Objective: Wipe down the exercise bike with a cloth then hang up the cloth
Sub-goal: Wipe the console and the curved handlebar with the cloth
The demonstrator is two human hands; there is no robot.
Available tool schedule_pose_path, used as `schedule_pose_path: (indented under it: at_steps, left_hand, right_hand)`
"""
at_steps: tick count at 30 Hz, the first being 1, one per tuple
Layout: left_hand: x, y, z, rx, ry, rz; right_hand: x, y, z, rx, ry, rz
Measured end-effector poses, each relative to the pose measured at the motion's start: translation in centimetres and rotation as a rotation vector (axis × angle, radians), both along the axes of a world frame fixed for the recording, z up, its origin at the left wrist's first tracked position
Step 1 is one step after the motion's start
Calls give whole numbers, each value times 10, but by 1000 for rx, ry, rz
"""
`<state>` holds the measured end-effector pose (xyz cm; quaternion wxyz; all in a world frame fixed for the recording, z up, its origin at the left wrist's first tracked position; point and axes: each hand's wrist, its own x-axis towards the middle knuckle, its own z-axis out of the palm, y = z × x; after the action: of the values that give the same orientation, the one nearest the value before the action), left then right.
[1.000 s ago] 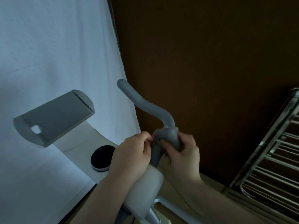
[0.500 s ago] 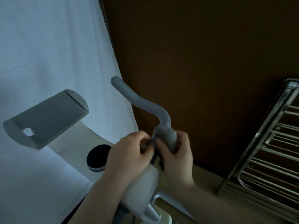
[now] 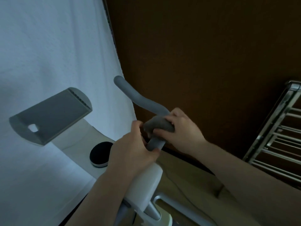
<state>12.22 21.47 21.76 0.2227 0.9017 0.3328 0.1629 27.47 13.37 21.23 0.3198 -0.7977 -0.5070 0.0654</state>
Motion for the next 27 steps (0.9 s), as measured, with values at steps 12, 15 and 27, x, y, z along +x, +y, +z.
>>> schedule_pose_path:
  at_steps: [12,15,27]
  left_hand:
    - [-6,-1,-6,42,102,68]
    - [-2,1,-13,29,70,70]
    - [-7,3,-4,132,129,27]
  right_hand:
    - [-20,4,-7,36,-131,-5]
    - [-32,-6,-16,129,-15,112]
    - [1,-2,-9,124,7,73]
